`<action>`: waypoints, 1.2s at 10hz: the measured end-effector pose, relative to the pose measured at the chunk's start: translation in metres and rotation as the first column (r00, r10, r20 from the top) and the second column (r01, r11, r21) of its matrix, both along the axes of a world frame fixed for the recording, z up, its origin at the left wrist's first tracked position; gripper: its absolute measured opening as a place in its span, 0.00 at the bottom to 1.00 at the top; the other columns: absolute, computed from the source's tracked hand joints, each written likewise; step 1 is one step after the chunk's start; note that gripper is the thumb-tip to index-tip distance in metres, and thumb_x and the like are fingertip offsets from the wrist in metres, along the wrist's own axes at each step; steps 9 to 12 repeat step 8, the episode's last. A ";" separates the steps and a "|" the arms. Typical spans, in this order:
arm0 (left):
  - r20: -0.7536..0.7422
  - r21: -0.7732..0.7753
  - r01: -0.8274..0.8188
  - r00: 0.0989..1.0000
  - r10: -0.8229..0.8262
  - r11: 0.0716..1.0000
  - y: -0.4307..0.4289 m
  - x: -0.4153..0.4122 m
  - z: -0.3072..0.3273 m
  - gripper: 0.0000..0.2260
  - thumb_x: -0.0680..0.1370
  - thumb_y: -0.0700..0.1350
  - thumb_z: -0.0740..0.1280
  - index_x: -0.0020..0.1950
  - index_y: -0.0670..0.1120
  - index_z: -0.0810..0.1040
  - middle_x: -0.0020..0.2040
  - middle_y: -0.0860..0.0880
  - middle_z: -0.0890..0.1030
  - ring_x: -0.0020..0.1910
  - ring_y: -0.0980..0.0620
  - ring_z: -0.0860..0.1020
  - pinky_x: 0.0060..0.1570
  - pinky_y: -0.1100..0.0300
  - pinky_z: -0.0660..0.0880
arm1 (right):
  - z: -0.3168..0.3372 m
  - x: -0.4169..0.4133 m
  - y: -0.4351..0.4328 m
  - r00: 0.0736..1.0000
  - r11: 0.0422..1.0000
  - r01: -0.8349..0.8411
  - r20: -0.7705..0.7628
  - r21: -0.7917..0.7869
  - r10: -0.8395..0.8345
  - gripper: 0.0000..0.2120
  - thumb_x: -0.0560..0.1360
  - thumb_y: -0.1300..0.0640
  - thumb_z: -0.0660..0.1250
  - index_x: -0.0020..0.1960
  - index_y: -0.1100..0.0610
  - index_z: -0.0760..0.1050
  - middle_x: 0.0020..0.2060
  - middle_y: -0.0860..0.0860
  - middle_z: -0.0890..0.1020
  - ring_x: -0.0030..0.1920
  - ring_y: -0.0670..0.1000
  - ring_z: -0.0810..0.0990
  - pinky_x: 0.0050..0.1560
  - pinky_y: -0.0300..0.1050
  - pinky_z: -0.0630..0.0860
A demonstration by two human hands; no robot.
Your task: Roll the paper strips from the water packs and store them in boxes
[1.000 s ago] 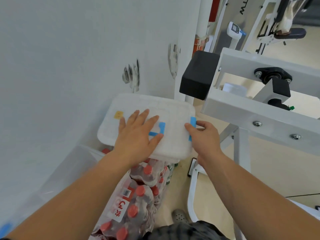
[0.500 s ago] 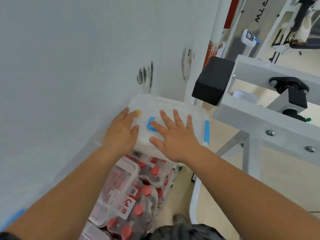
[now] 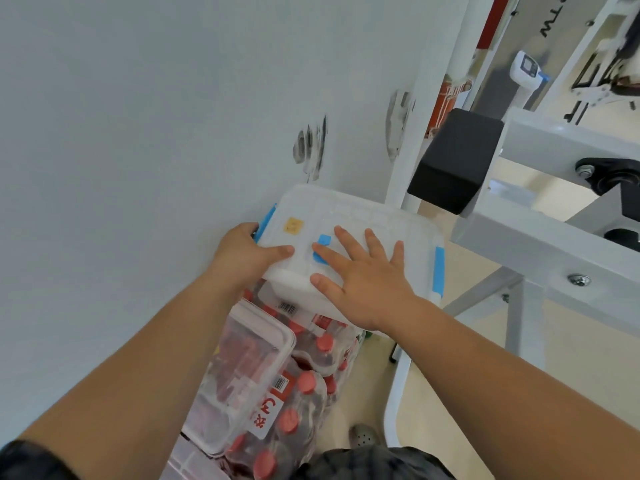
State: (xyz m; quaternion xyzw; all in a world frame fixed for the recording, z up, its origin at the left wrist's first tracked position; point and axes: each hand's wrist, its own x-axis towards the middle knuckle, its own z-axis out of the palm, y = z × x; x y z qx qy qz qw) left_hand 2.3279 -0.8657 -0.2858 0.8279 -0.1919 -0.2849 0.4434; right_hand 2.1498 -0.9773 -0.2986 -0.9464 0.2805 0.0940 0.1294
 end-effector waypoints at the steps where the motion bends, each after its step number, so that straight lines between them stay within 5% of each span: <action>1: 0.113 0.022 0.011 0.994 -0.013 1.000 0.001 -0.003 0.001 0.22 0.67 0.49 0.80 0.59 0.48 0.79 0.51 0.52 0.83 0.47 0.51 0.83 0.48 0.49 0.83 | -0.001 0.001 0.000 1.000 1.000 0.005 -0.008 -0.003 -0.005 0.30 0.78 0.28 0.39 0.78 0.31 0.39 0.82 0.42 0.38 0.81 0.60 0.36 0.74 0.75 0.36; 3: 0.353 0.036 0.049 0.934 -0.059 0.998 -0.001 -0.007 0.000 0.18 0.70 0.47 0.78 0.58 0.48 0.80 0.48 0.55 0.79 0.44 0.56 0.78 0.46 0.60 0.76 | 0.000 0.004 0.004 1.000 1.000 0.019 -0.014 0.001 -0.019 0.30 0.78 0.28 0.38 0.78 0.32 0.40 0.82 0.43 0.38 0.81 0.61 0.36 0.74 0.76 0.36; 5: 0.610 0.260 0.068 0.762 -0.218 0.963 -0.002 0.005 -0.001 0.23 0.76 0.45 0.70 0.70 0.43 0.74 0.65 0.43 0.76 0.64 0.43 0.74 0.62 0.54 0.69 | 0.009 0.028 0.032 0.999 0.996 0.042 -0.021 0.085 -0.040 0.31 0.79 0.29 0.41 0.80 0.34 0.41 0.81 0.45 0.35 0.80 0.63 0.34 0.72 0.77 0.34; 6: 0.680 0.280 0.099 0.682 -0.270 0.955 -0.001 0.001 -0.003 0.18 0.79 0.43 0.66 0.69 0.45 0.76 0.67 0.44 0.77 0.66 0.43 0.74 0.65 0.52 0.69 | 0.017 0.038 0.041 0.999 0.994 0.025 -0.042 0.109 -0.020 0.30 0.81 0.33 0.45 0.81 0.38 0.44 0.82 0.48 0.37 0.81 0.62 0.35 0.72 0.78 0.38; 7: 0.681 0.372 0.130 0.634 -0.366 0.919 0.000 -0.001 -0.005 0.17 0.83 0.48 0.60 0.71 0.46 0.74 0.68 0.45 0.77 0.68 0.44 0.73 0.69 0.47 0.68 | 0.024 0.039 0.042 0.999 0.996 0.028 -0.025 0.086 -0.026 0.30 0.82 0.34 0.45 0.81 0.40 0.49 0.83 0.50 0.43 0.81 0.62 0.39 0.73 0.77 0.45; 8: 0.624 0.451 0.117 0.667 -0.406 0.885 -0.001 -0.001 0.000 0.21 0.84 0.53 0.55 0.76 0.50 0.67 0.74 0.45 0.71 0.76 0.45 0.64 0.76 0.41 0.55 | 0.031 0.036 0.035 0.996 0.992 0.086 0.023 0.093 -0.088 0.32 0.81 0.31 0.46 0.81 0.40 0.49 0.83 0.50 0.45 0.82 0.61 0.41 0.75 0.72 0.51; 12: 0.624 0.451 0.117 0.667 -0.406 0.885 -0.001 -0.001 0.000 0.21 0.84 0.53 0.55 0.76 0.50 0.67 0.74 0.45 0.71 0.76 0.45 0.64 0.76 0.41 0.55 | 0.031 0.036 0.035 0.996 0.992 0.086 0.023 0.093 -0.088 0.32 0.81 0.31 0.46 0.81 0.40 0.49 0.83 0.50 0.45 0.82 0.61 0.41 0.75 0.72 0.51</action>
